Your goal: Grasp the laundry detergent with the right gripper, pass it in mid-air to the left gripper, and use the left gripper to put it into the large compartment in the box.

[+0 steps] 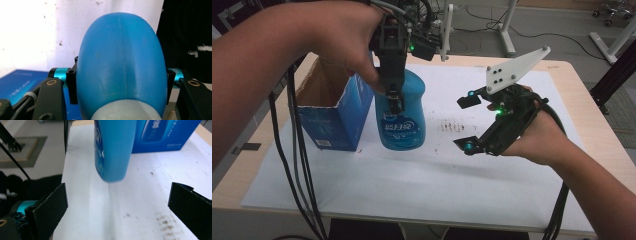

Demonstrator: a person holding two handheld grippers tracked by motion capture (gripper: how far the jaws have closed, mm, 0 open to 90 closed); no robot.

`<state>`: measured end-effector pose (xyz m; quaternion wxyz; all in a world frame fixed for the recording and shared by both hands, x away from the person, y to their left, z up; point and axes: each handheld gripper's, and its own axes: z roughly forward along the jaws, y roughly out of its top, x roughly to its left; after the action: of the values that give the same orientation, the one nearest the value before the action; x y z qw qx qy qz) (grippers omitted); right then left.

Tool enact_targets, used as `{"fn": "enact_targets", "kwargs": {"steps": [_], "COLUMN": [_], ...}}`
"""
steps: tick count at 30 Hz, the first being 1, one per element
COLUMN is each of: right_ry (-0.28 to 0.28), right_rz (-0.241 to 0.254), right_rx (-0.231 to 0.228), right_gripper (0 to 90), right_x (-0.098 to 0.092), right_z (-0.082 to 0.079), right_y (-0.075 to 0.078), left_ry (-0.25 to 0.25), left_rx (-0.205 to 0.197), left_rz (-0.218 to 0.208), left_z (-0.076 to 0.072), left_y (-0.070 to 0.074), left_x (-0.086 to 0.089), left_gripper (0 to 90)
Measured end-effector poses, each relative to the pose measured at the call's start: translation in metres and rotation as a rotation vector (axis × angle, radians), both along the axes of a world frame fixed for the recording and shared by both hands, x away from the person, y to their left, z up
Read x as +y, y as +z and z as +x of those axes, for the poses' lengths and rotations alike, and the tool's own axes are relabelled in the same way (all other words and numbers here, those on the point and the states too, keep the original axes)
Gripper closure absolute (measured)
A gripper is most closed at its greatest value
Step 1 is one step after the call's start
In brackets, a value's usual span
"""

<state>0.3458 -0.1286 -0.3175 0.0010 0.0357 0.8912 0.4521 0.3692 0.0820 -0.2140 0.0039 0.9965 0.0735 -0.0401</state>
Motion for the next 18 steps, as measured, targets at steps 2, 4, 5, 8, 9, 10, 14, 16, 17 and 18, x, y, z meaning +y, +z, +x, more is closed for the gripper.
{"fn": "enact_targets", "kwargs": {"steps": [2, 4, 5, 8, 9, 10, 14, 16, 17, 18], "right_ry": [0.000, 0.002, 0.014, 0.019, 0.018, 0.022, 0.033, 0.037, 0.040, 0.044], "right_rz": [-0.029, -0.054, -0.102, -0.164, -0.184, -0.200, -0.249, -0.262, -0.273, -0.293], "right_rx": [-0.004, -0.013, -0.021, -0.045, -0.049, -0.057, -0.052, -0.055, -0.056, -0.056], "right_gripper": [1.7, 0.9, 0.8, 0.7, 0.7, 0.7, 0.8, 0.8, 0.8, 0.8], "right_x": [-0.003, -0.006, -0.008, -0.011, -0.012, -0.013, -0.015, -0.016, -0.016, -0.016], "right_z": [0.001, 0.001, 0.003, 0.005, 0.006, 0.006, 0.011, 0.011, 0.012, 0.012], "right_y": [0.006, 0.012, 0.019, 0.027, 0.030, 0.033, 0.042, 0.043, 0.044, 0.045], "left_ry": [0.018, 0.038, 0.058, 0.103, 0.115, 0.138, 0.250, 0.288, 0.336, 0.398], "left_rx": [0.003, 0.003, 0.007, 0.006, 0.005, 0.007, 0.014, 0.016, 0.017, 0.012], "left_rz": [0.004, 0.006, 0.006, -0.005, -0.008, -0.014, -0.031, -0.032, -0.033, -0.028], "left_z": [0.002, 0.003, 0.006, 0.009, 0.011, 0.012, 0.017, 0.018, 0.020, 0.022], "left_y": [0.004, 0.008, 0.013, 0.024, 0.028, 0.032, 0.047, 0.050, 0.054, 0.060], "left_x": [0.002, 0.006, 0.010, 0.018, 0.021, 0.024, 0.038, 0.041, 0.046, 0.053], "left_gripper": [38.6, 38.6, 38.6, 38.6, 38.6, 38.5, 38.5, 38.5, 38.5, 38.5]}}
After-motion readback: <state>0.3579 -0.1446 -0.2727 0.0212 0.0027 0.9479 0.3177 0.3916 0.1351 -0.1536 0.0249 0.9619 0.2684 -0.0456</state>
